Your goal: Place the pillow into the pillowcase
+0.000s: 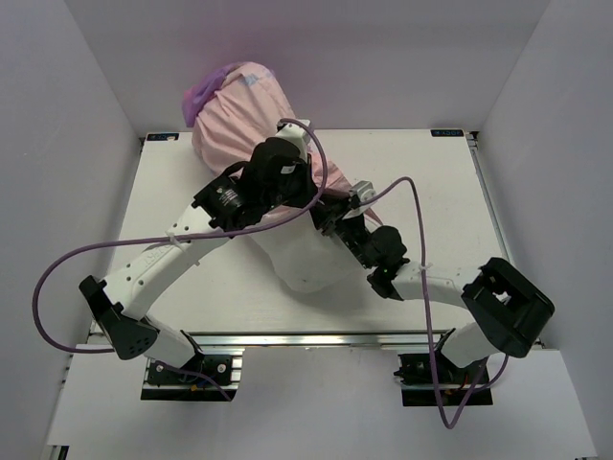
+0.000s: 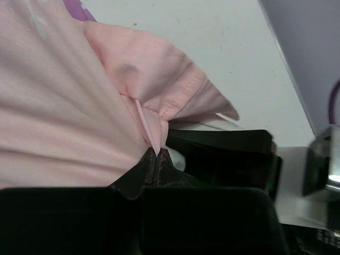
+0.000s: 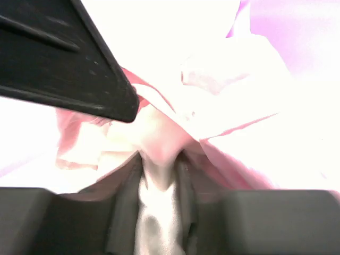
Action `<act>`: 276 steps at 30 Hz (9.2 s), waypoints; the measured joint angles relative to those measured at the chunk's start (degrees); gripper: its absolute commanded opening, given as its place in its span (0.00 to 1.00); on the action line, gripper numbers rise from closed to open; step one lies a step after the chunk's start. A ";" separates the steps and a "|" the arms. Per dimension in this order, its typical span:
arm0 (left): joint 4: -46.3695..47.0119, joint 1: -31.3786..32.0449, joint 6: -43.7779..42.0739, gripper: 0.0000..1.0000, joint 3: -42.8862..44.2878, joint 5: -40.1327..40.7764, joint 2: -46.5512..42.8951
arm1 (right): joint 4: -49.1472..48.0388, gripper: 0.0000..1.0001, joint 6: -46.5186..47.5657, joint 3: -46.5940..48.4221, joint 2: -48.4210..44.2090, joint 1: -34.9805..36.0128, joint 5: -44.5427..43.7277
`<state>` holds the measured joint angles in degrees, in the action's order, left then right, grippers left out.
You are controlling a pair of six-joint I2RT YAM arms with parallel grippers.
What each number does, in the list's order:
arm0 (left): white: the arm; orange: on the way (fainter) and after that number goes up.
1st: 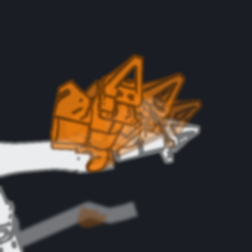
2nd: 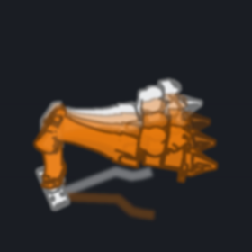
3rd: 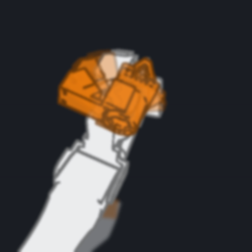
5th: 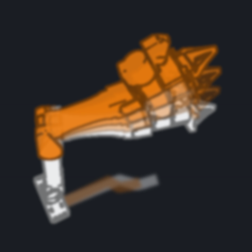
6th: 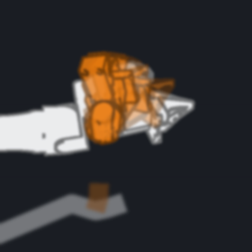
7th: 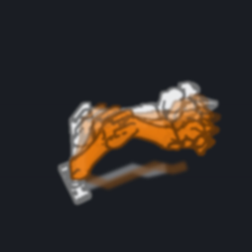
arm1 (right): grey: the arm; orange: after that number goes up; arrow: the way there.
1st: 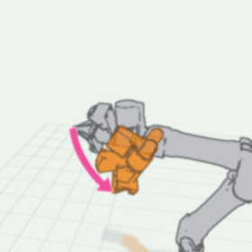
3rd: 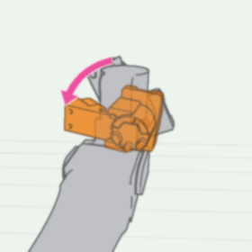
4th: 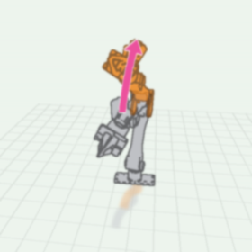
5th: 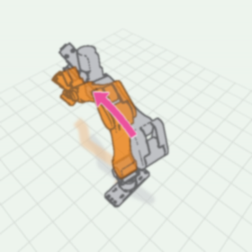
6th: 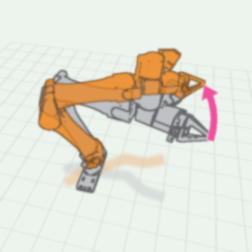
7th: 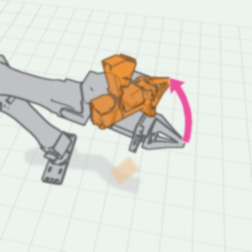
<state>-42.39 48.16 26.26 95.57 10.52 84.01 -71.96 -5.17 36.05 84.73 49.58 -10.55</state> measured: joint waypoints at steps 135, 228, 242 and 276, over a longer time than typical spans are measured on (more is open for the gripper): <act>18.51 -18.60 3.41 0.69 -31.10 -30.29 10.01 | 103.23 0.89 -17.25 23.28 -12.04 -22.62 -9.01; 25.79 -16.92 6.40 0.00 -38.60 -33.57 -27.06 | 6.60 0.00 46.10 40.06 29.46 1.70 -27.21; 11.50 -14.78 12.83 0.01 -46.80 -30.56 -38.64 | 20.96 0.03 26.43 26.21 16.20 6.78 -17.07; -16.76 -14.56 5.42 0.84 -12.52 -2.73 -5.86 | 81.68 0.89 -21.70 15.85 -12.59 -19.50 22.34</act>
<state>-59.16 33.61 31.68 83.05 7.79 78.15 9.72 -26.87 51.90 72.14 30.09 11.79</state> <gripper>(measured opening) 0.900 0.894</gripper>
